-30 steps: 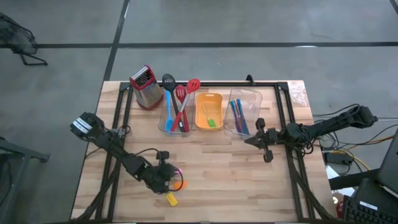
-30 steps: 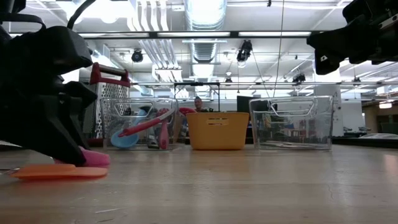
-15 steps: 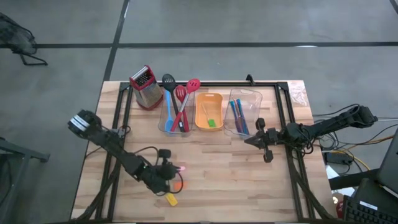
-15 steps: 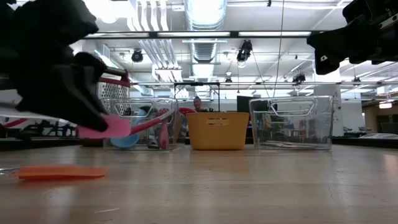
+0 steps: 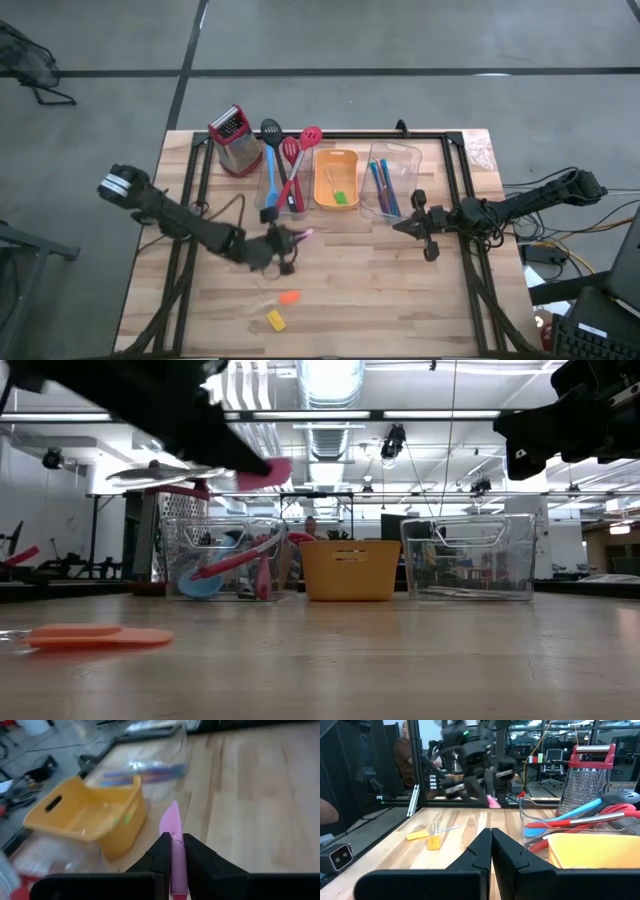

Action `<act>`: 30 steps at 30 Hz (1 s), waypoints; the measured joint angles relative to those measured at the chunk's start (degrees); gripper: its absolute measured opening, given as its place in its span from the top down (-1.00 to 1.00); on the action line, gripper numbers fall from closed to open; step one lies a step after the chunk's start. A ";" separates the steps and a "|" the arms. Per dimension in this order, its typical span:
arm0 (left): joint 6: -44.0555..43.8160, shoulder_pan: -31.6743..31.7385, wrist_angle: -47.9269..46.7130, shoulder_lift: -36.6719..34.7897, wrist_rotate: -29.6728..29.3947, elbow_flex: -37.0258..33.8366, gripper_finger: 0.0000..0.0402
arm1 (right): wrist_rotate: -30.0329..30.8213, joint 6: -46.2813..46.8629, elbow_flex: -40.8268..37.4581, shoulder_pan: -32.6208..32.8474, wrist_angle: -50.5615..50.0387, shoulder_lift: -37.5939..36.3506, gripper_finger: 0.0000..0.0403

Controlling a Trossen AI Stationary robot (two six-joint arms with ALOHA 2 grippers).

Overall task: Pick & Place Kitchen Items
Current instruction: Put the pink spatula into the yellow bin

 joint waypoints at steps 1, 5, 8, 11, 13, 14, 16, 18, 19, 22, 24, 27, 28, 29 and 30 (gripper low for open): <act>1.65 1.97 1.48 -0.59 2.64 0.10 0.82 | 0.00 -0.02 0.00 -0.02 0.00 0.01 0.96; 1.92 11.20 6.56 -2.28 16.40 1.75 0.80 | 0.00 -0.02 0.00 -0.02 0.00 -0.01 0.96; 0.21 17.96 13.70 -1.84 25.25 2.63 0.79 | 0.02 0.00 0.00 -0.02 -0.01 -0.01 0.96; -2.83 24.59 19.62 -0.22 32.63 3.97 0.80 | 0.02 0.00 0.00 -0.02 -0.04 -0.01 0.96; -4.79 28.48 22.29 1.16 33.31 5.02 0.81 | 0.02 -0.02 0.00 -0.02 -0.04 -0.01 0.96; -5.50 30.14 23.39 1.95 33.03 5.54 0.80 | 0.02 0.00 0.00 -0.02 -0.04 -0.01 0.96; -7.13 33.14 25.78 3.88 32.22 6.31 0.79 | 0.02 -0.02 0.00 0.00 -0.06 -0.01 0.96; -10.42 35.47 27.89 6.44 32.63 7.28 0.78 | 0.05 0.00 0.00 -0.01 -0.09 -0.01 0.96; -11.92 36.36 28.90 7.95 33.42 7.97 0.78 | 0.04 -0.02 0.00 0.00 -0.09 -0.01 0.96; -14.37 38.02 29.46 12.24 34.16 10.99 0.80 | 0.13 -0.02 0.00 -0.02 -0.09 -0.01 0.96; -15.76 38.43 29.90 15.01 34.05 13.48 0.82 | 0.15 -0.02 0.00 -0.02 -0.09 -0.01 0.96; -14.09 38.52 29.50 18.56 33.98 17.65 0.80 | 0.19 -0.01 0.00 0.00 -0.09 0.01 0.96; -13.48 38.55 29.09 19.50 33.88 18.80 0.79 | 0.28 0.00 0.00 -0.01 -0.09 -0.01 0.96; -12.54 38.56 28.45 20.46 33.46 20.00 0.77 | 0.29 -0.02 0.00 -0.02 -0.09 -0.01 0.96; -11.71 38.57 27.25 21.24 32.46 21.06 0.77 | 0.29 -0.02 0.00 0.00 -0.09 0.00 0.96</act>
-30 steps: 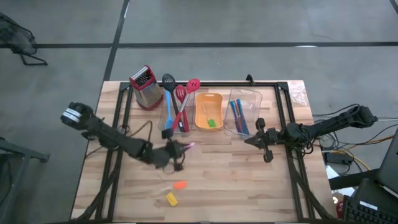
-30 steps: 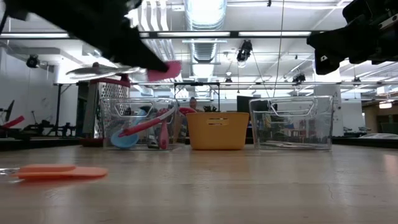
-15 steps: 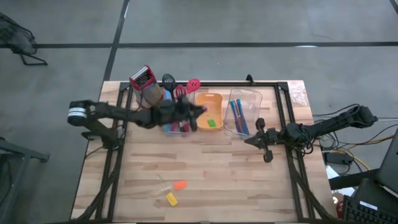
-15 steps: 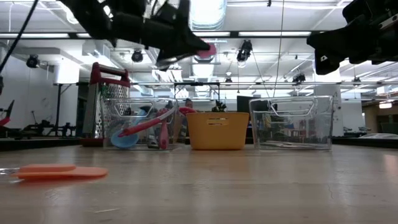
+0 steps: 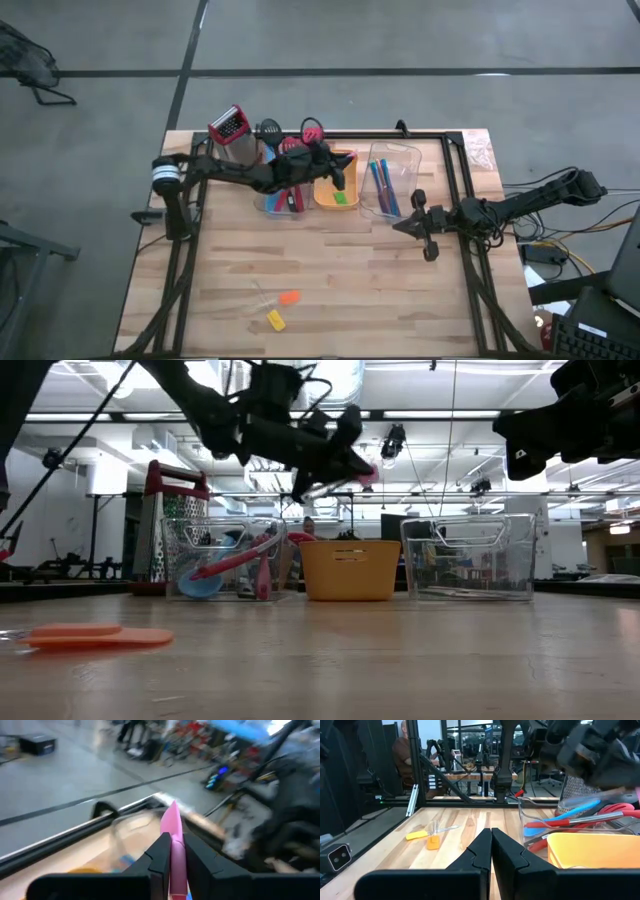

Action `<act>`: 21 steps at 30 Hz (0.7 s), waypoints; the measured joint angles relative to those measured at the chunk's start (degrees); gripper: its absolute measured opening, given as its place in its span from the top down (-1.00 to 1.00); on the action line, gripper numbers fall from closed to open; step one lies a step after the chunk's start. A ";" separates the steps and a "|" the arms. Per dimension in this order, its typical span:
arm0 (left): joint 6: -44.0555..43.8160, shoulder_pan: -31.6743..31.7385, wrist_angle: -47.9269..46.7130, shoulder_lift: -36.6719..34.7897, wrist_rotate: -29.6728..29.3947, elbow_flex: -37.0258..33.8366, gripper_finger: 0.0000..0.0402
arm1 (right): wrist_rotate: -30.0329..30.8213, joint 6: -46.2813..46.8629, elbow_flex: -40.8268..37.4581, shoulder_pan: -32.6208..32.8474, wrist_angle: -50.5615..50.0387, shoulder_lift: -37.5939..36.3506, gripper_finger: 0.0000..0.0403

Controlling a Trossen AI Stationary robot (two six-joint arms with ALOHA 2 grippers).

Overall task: Pick & Place Kitchen Items
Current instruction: Put the pink spatula into the yellow bin, then put the orange spatula into the yellow bin

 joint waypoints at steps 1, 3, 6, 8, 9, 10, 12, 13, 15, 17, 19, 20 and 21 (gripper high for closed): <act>0.24 0.07 -1.96 0.53 -1.26 0.83 0.77 | 0.00 0.00 0.00 0.00 0.00 0.02 0.96; 0.27 0.29 -5.46 1.67 -3.58 2.44 0.78 | 0.00 0.00 0.00 0.00 -0.01 0.02 0.96; 0.47 0.90 -8.89 2.37 -4.53 3.48 0.81 | 0.02 0.02 0.00 -0.02 0.00 0.00 0.96; 0.31 1.24 -9.52 2.54 -4.55 3.46 0.81 | 0.01 0.00 0.00 0.00 0.00 0.02 0.96; -0.03 1.33 -9.88 2.54 -4.55 3.17 0.80 | 0.03 0.00 0.00 -0.02 0.00 0.02 0.96; -0.37 1.36 -9.92 2.54 -4.52 3.04 0.79 | 0.06 0.00 0.00 -0.02 -0.02 0.00 0.96; -0.37 1.37 -10.00 2.49 -4.48 2.96 0.74 | 0.05 0.01 0.00 -0.01 -0.09 0.01 0.96; -0.42 1.37 -10.00 2.41 -4.45 2.96 0.71 | 0.07 0.01 0.00 -0.02 -0.06 0.02 0.96; -0.83 1.37 -9.95 2.39 -3.91 3.09 0.65 | 0.07 0.02 0.00 -0.01 -0.08 0.02 0.96; -0.83 1.37 -10.00 2.39 -3.73 3.09 0.60 | 0.07 0.00 -0.01 -0.01 -0.08 0.00 0.96; -0.81 1.37 -10.03 2.35 -3.68 3.11 0.55 | 0.07 0.02 0.00 -0.02 -0.08 0.02 0.96; -0.79 1.37 -10.04 2.32 -3.61 3.09 0.52 | 0.07 0.00 0.00 0.00 -0.06 0.00 0.96; -0.53 1.38 -10.02 2.30 -3.23 3.10 0.49 | 0.07 0.02 0.00 -0.01 -0.08 0.00 0.96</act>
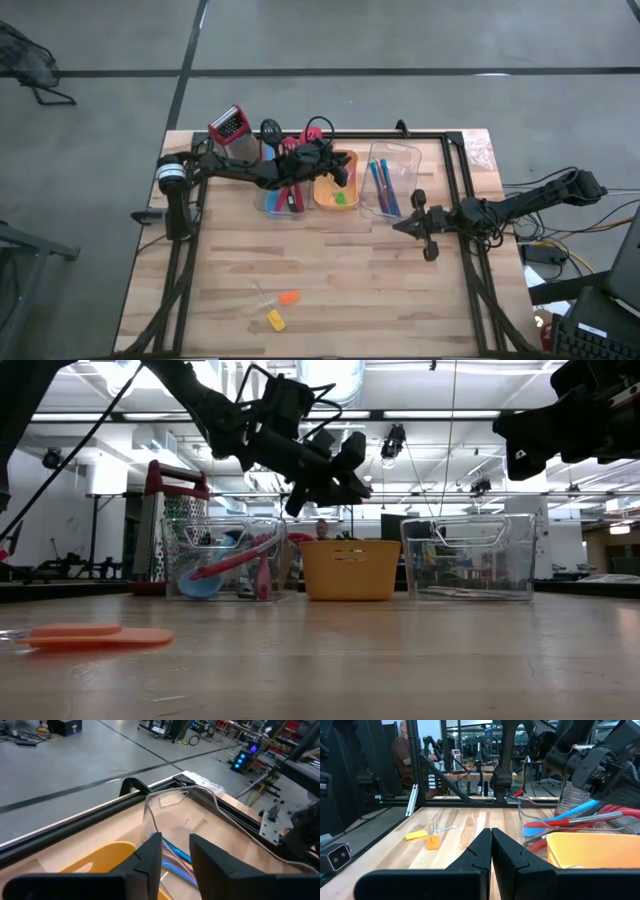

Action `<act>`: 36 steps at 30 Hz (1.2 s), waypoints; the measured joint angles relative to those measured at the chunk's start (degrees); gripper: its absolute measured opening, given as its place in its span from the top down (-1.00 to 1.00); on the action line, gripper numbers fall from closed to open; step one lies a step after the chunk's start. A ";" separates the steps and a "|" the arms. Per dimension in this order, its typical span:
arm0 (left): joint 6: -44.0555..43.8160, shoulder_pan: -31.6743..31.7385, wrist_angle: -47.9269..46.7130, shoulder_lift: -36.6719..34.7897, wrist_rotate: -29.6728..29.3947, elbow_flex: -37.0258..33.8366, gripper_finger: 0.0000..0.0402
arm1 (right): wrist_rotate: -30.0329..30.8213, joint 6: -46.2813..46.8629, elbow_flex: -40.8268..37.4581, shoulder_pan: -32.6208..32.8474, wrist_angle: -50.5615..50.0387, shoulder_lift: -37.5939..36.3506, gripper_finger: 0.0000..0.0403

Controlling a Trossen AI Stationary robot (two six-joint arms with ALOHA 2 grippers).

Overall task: Pick & Place Kitchen Items
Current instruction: Put the orange spatula into the yellow bin

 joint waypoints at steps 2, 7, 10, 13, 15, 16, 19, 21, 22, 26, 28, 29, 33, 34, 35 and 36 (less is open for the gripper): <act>1.36 0.06 0.00 0.00 1.71 0.00 0.43 | 0.00 -0.02 0.00 0.01 0.02 0.01 0.96; 2.94 -0.04 -2.05 -1.48 11.28 -0.05 0.33 | 0.02 0.00 -0.02 0.00 0.02 0.02 0.96; 6.11 -1.13 -7.93 -4.57 22.45 -0.09 0.31 | 0.02 0.00 0.00 0.02 0.02 0.00 0.96; 7.73 -3.34 -16.87 -7.98 31.01 -0.30 0.32 | 0.00 0.00 0.00 0.02 -0.01 0.01 0.96; 8.92 -5.35 -21.48 -10.48 34.13 -0.73 0.32 | 0.02 -0.02 0.00 0.02 -0.03 0.00 0.96; 9.76 -6.52 -23.15 -12.01 34.40 -1.14 0.32 | 0.02 0.00 0.00 0.02 -0.12 0.00 0.96; 11.52 -10.45 -28.23 -16.51 33.58 -2.49 0.32 | 0.03 -0.02 0.00 0.01 -0.24 0.02 0.96; 12.47 -13.43 -32.22 -19.31 31.98 -3.69 0.32 | 0.04 -0.01 0.00 0.00 -0.24 0.02 0.96; 12.76 -15.04 -33.58 -20.60 30.60 -4.37 0.32 | 0.04 -0.02 0.00 0.00 -0.34 -0.01 0.96; 12.61 -22.06 -38.32 -26.30 27.38 -7.82 0.32 | 0.04 -0.02 -0.02 0.02 -0.75 -0.02 0.96; 11.83 -25.96 -40.99 -28.87 26.28 -9.67 0.32 | 0.04 -0.02 0.00 0.00 -0.82 0.03 0.96; 10.94 -28.13 -42.31 -30.14 25.17 -10.75 0.32 | 0.04 -0.02 -0.01 0.02 -0.94 0.02 0.96; 8.18 -36.59 -47.21 -34.38 19.59 -13.58 0.32 | 0.04 -0.02 -0.01 0.01 -0.97 0.02 0.96; 7.67 -38.58 -48.39 -35.15 18.51 -14.30 0.32 | 0.04 -0.02 -0.01 0.01 -0.97 0.02 0.96; 7.35 -40.45 -49.20 -35.86 17.69 -15.03 0.32 | 0.04 -0.04 0.00 0.02 -1.01 0.02 0.96; 7.19 -42.37 -49.62 -36.46 17.39 -15.82 0.32 | 0.04 -0.04 0.00 0.00 -1.01 0.02 0.96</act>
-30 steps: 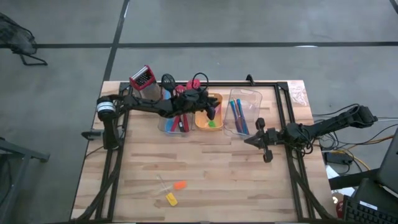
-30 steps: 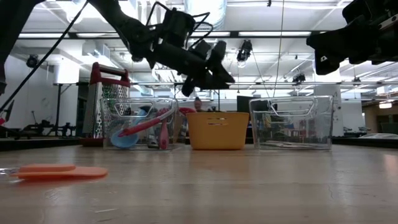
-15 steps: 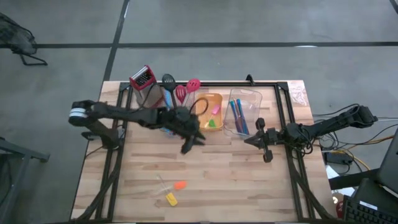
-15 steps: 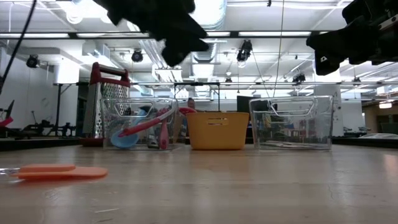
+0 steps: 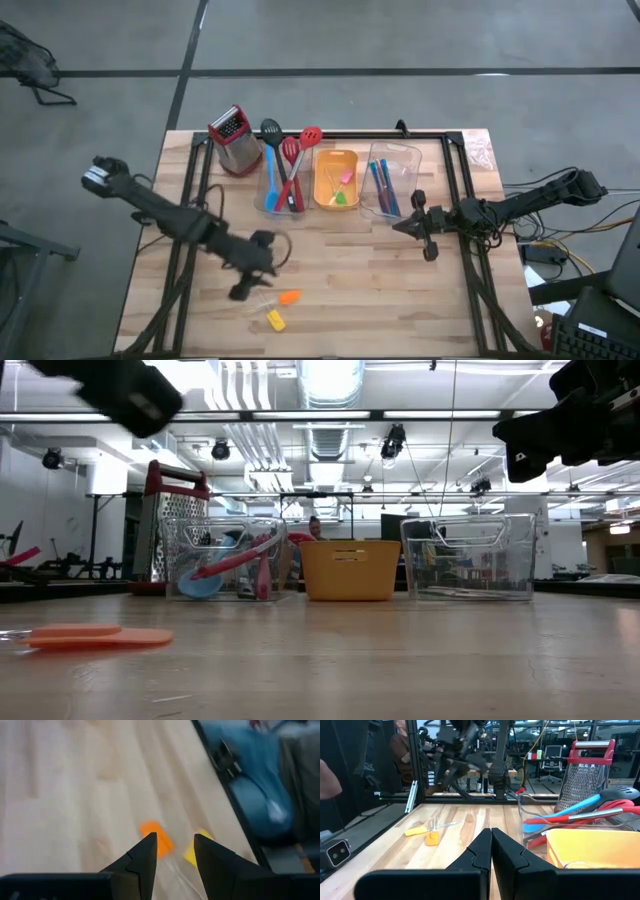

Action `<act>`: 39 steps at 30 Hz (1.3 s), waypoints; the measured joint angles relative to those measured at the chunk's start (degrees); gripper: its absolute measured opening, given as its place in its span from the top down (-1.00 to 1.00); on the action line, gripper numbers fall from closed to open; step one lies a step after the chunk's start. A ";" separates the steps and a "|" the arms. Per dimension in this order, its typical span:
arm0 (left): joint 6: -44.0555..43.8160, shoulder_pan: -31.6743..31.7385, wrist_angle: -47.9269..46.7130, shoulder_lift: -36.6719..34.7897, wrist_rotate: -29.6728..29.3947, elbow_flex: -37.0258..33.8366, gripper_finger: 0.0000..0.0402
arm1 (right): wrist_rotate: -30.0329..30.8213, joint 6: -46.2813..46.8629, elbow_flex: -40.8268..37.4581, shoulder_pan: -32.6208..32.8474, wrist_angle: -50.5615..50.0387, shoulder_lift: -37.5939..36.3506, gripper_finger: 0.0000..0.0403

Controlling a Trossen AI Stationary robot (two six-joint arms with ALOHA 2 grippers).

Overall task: Pick & Place Kitchen Items
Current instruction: Put the orange spatula into the yellow bin

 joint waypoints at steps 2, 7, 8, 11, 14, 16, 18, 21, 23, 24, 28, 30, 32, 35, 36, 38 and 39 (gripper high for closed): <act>-0.26 -3.17 -0.19 -0.84 -0.12 -1.48 0.32 | 0.00 -0.04 -0.02 0.01 0.00 0.00 0.96; -4.49 -8.30 1.65 -0.92 -0.26 -4.78 0.33 | 0.00 -0.04 0.00 0.02 -0.04 0.00 0.96; -5.22 -8.74 2.91 -0.65 -0.26 -5.59 0.33 | -0.01 -0.06 -0.02 0.02 -0.02 -0.02 0.96; -8.54 -9.32 9.25 0.39 -0.49 -8.59 0.33 | 0.00 -0.09 -0.01 0.01 -0.04 -0.02 0.96; -13.81 -9.39 13.22 1.92 -4.06 -11.34 0.33 | 0.00 -0.07 -0.01 0.00 -0.04 -0.02 0.96; -16.38 -9.39 13.42 2.99 -7.24 -12.42 0.32 | 0.00 -0.09 0.00 0.02 -0.02 0.00 0.96; -17.30 -9.37 13.36 4.35 -9.41 -12.90 0.32 | 0.00 -0.05 0.00 0.00 -0.04 0.00 0.96; -17.81 -9.49 14.07 6.58 -9.78 -12.98 0.32 | 0.00 -0.09 -0.02 0.01 -0.02 -0.02 0.96; -18.54 -9.81 14.29 8.30 -9.76 -12.79 0.32 | 0.00 -0.04 -0.02 0.02 -0.02 -0.02 0.96; -18.63 -9.98 14.22 9.26 -9.76 -12.60 0.32 | 0.00 -0.07 -0.02 0.02 -0.01 -0.02 0.96; -18.68 -10.60 15.20 13.07 -9.76 -11.51 0.32 | 0.00 0.00 -0.02 0.02 -0.02 -0.02 0.96; -18.70 -10.75 15.78 14.82 -9.75 -11.03 0.32 | 0.00 -0.08 -0.01 0.02 -0.02 -0.02 0.96; -18.72 -10.75 16.27 16.25 -9.74 -10.07 0.32 | 0.00 0.01 0.00 0.00 -0.04 -0.02 0.96; -18.81 -10.79 16.90 18.12 -9.74 -8.99 0.32 | 0.00 -0.06 -0.01 0.00 -0.03 -0.02 0.96; -18.99 -10.79 17.23 18.68 -9.73 -8.73 0.32 | 0.00 0.00 0.00 0.02 -0.04 0.00 0.96; -19.03 -10.79 18.20 19.54 -9.34 -8.15 0.32 | 0.00 -0.07 -0.02 0.02 -0.04 -0.02 0.96; -19.05 -10.80 18.49 19.95 -9.17 -7.93 0.32 | 0.00 -0.07 -0.01 0.00 -0.03 -0.01 0.96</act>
